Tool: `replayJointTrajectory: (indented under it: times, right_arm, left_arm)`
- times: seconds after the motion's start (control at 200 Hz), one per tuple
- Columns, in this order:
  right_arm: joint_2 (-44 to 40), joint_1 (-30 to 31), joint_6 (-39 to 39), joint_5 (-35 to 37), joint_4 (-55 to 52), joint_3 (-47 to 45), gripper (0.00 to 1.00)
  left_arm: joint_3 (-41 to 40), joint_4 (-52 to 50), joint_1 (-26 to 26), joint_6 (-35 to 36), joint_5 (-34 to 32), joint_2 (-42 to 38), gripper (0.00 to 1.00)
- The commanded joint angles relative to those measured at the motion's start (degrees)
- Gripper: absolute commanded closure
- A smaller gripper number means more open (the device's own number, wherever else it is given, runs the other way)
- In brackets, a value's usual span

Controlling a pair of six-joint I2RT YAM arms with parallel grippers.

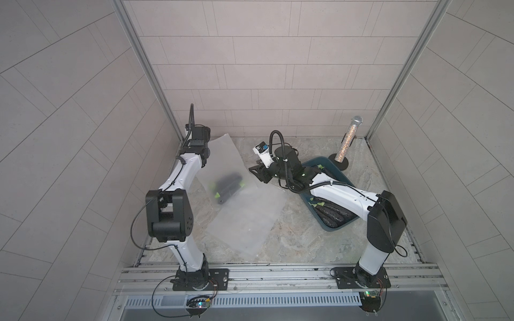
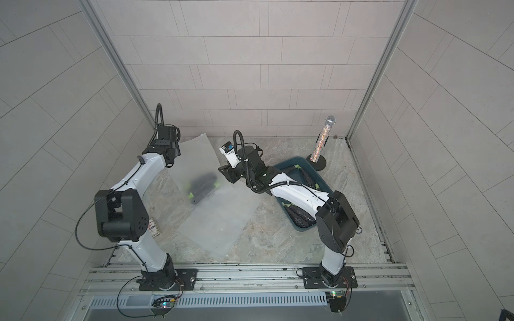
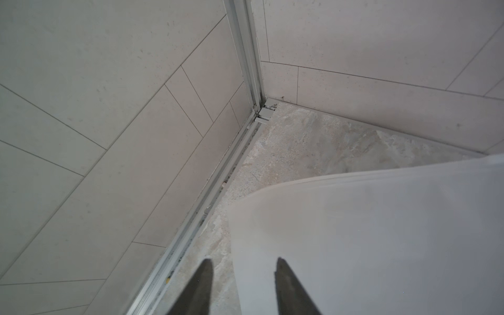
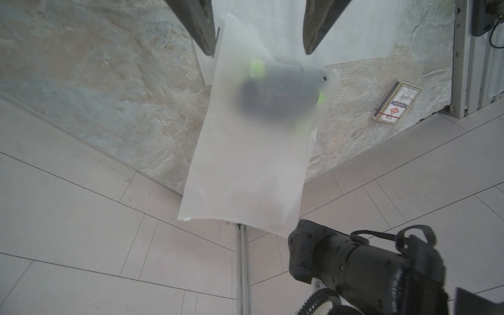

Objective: Place the eggplant in a zip-top bag and seal the zipper
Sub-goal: Place the zipper food storage bag at the center of the board.

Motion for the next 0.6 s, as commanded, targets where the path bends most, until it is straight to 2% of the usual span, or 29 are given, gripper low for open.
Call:
replayJointTrajectory:
  times: [0.0,0.085,0.22,0.295,0.395,0.595]
  right_arm:
    - [-2.5,-0.2,0.1,0.7,-0.5,-1.5,0.48]
    - [-3.0,-0.2,0.3,0.5,-1.2,-2.7,0.47]
    - [-3.8,-0.2,0.8,0.7,-1.6,-4.2,0.48]
    - [-4.3,-0.3,1.2,0.7,-1.9,-4.8,0.48]
    - [-5.5,-0.5,1.6,0.6,-1.9,-5.9,0.49]
    - [-7.6,-0.8,1.9,0.7,-2.1,-8.0,0.49]
  left_arm:
    - [4.3,-1.8,0.1,0.6,-0.4,-0.1,0.43]
    - [5.2,-4.4,-0.1,-1.1,4.3,-1.9,0.40]
    - [0.8,-5.5,-0.8,-7.6,22.8,-6.9,0.44]
    - [-3.2,-5.5,-2.3,-10.9,29.0,-9.0,0.45]
    - [-9.1,-4.8,-5.3,-13.5,34.5,-10.7,0.48]
    - [-15.5,-5.8,-8.8,-16.1,36.5,-8.4,0.50]
